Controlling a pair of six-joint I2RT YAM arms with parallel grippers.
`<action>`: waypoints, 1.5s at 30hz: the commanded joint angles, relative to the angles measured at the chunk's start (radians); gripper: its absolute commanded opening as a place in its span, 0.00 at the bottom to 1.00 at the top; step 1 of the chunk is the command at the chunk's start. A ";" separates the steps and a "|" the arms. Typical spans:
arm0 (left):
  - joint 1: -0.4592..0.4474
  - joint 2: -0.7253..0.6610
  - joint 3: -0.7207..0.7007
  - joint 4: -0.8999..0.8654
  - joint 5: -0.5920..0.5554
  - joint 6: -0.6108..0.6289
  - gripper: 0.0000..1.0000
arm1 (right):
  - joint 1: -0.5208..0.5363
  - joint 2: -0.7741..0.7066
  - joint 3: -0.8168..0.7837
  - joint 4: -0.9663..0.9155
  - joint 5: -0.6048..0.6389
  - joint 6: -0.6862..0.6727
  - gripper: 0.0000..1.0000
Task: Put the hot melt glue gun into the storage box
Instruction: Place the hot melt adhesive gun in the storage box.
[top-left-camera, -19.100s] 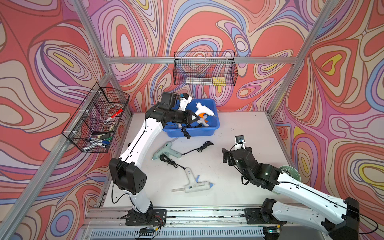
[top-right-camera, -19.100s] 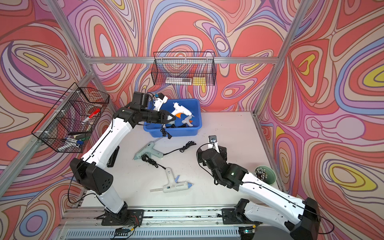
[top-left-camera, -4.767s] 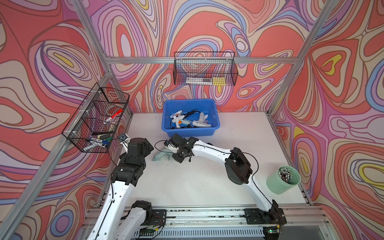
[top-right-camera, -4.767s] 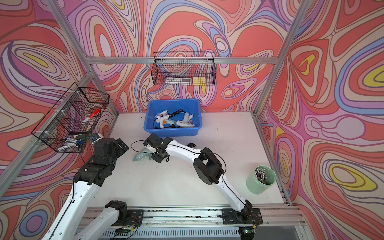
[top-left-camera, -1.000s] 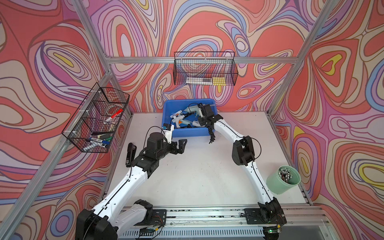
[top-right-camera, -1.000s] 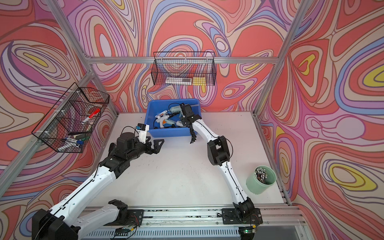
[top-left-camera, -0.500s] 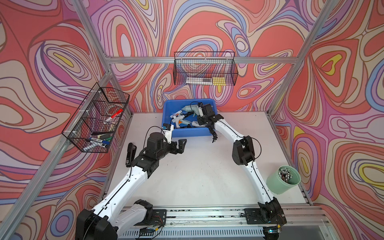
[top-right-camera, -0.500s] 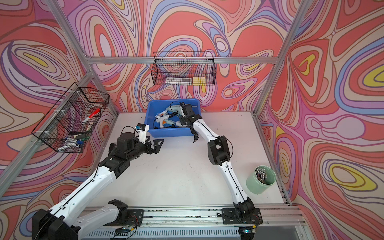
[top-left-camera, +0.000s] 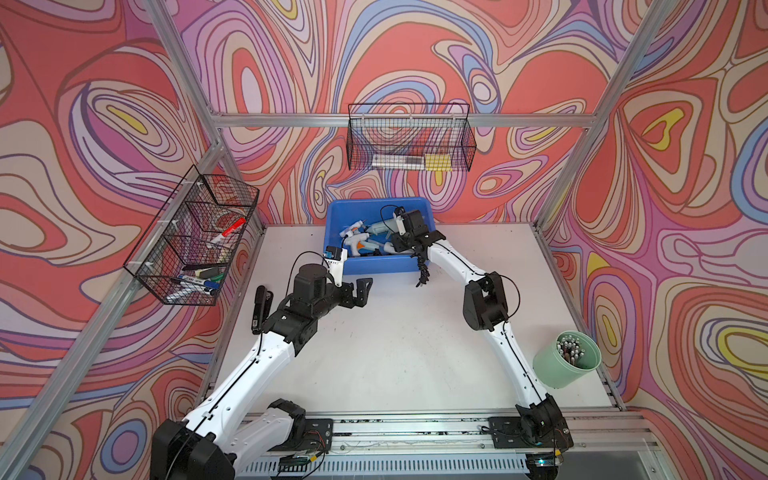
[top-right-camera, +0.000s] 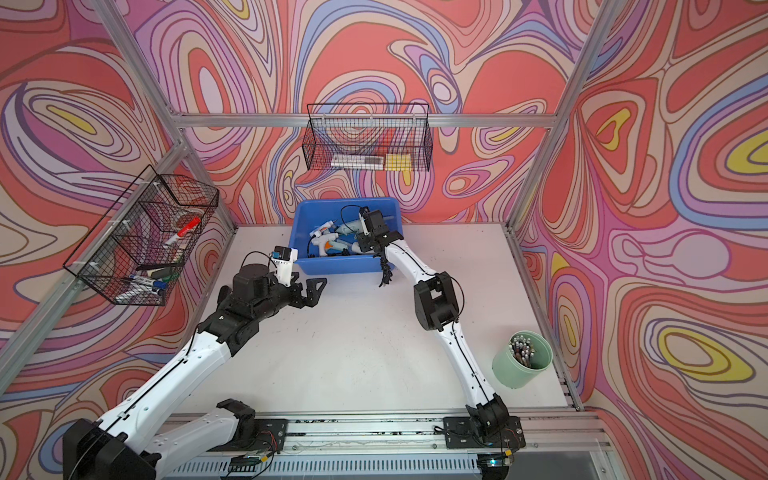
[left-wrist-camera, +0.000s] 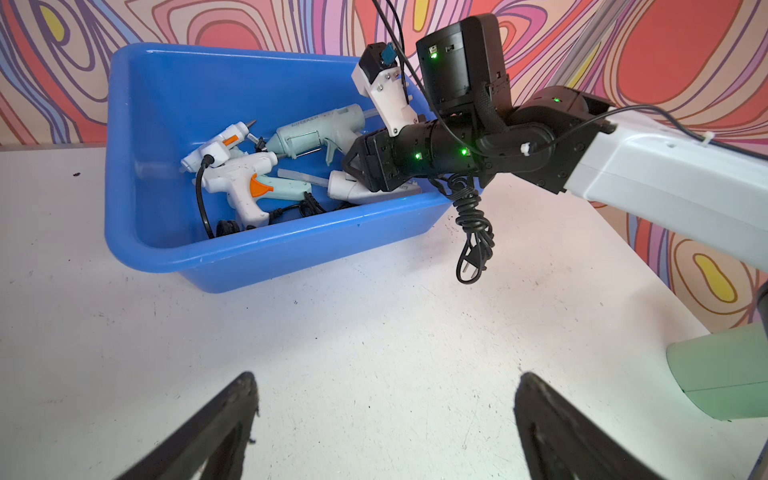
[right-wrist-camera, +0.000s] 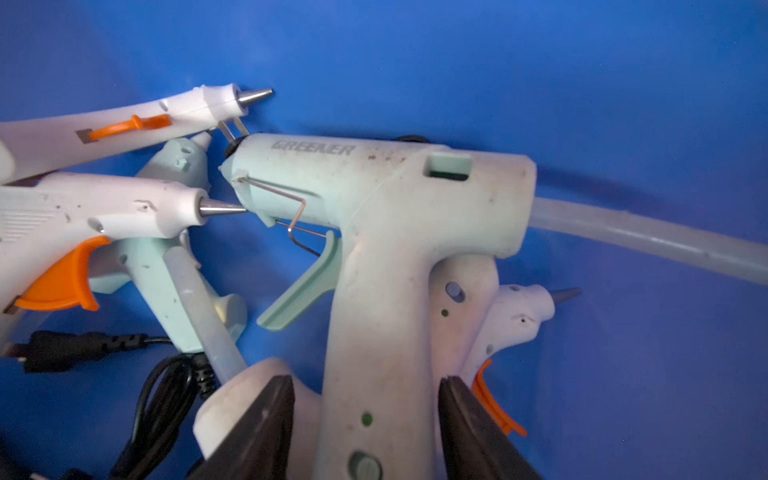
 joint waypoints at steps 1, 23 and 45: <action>-0.004 -0.019 0.028 -0.013 -0.012 0.014 0.99 | 0.005 -0.004 0.011 -0.029 -0.004 -0.007 0.62; -0.004 -0.028 0.038 -0.007 -0.012 0.014 0.99 | 0.016 -0.542 -0.473 0.044 0.116 0.075 0.89; -0.003 -0.053 0.039 -0.023 -0.033 0.023 0.99 | 0.080 -0.749 -1.106 0.303 0.106 0.145 0.78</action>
